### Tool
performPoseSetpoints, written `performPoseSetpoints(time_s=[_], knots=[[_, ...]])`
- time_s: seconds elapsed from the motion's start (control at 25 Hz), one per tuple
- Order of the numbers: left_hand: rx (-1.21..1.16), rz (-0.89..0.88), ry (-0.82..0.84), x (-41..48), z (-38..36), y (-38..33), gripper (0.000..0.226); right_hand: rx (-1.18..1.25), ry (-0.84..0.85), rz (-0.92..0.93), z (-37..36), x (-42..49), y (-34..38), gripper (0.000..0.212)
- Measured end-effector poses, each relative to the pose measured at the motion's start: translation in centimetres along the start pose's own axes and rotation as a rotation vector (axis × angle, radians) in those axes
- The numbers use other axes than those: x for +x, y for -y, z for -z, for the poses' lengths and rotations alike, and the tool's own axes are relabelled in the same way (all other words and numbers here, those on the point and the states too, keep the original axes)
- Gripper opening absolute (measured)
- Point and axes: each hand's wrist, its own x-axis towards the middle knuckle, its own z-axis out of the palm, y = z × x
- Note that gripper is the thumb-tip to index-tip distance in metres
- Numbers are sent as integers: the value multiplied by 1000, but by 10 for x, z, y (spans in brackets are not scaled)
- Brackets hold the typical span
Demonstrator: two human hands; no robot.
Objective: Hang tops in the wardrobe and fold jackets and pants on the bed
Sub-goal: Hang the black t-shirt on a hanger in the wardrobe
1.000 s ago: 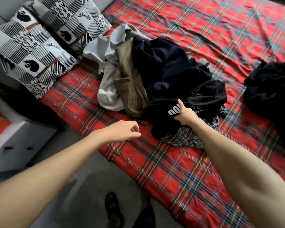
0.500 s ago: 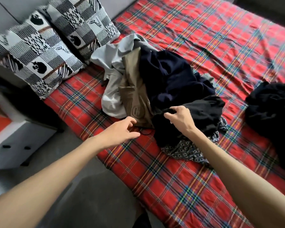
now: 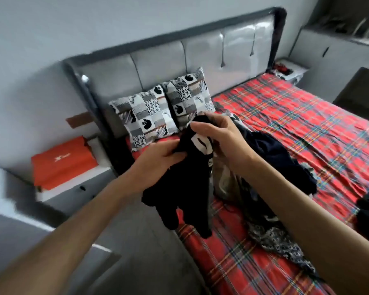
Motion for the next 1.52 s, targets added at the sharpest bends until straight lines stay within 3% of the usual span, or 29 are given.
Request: performPoseSetpoints(time_s=[0.12, 0.28, 0.44, 0.52, 0.68, 0.8, 0.88, 0.92, 1.0, 1.12, 1.24, 1.36, 1.44, 1.52], knots=[[-260, 30, -165, -87, 56, -34, 13, 136, 105, 55, -80, -2, 19, 6], [-289, -16, -422, -211, 123, -79, 23, 92, 350, 127, -195, -16, 29, 60], [-107, -21, -809, -309, 177, -100, 23, 36, 630, 287, -296, -41, 19, 83], [-9, -23, -1020, -355, 199, -109, 22, -91, 725, 354, -344, -54, 6, 79], [95, 24, -1410, -430, 217, -129, 34, -481, 905, 467, -428, -62, -27, 14], [56, 74, -1579, -482, 214, -156, 15, -359, 1154, 364, -487, -79, -40, 28], [65, 115, -1656, -522, 211, -179, 15, -63, 1224, 189, -526, -97, -24, 28], [111, 182, -1674, -547, 209, -191, 15, 117, 1183, 48, -545, -106, -10, 25], [186, 385, -1562, -598, 198, -213, 24, 402, 1054, -231, -580, -118, 20, 19], [148, 712, -1348, -665, 178, -225, 59, 667, 1126, -439, -624, -148, 54, 17], [313, 934, -1448, -711, 184, -218, 41, 749, 1310, -338, -668, -184, 78, 17], [850, 1218, -1516, -757, 207, -218, 29, 796, 1524, -66, -703, -204, 93, 18], [1131, 1181, -1657, -790, 223, -226, 18, 743, 1777, 79, -730, -212, 91, 13], [1231, 993, -1775, -811, 236, -232, 11, 600, 1951, 254, -763, -213, 81, 20]])
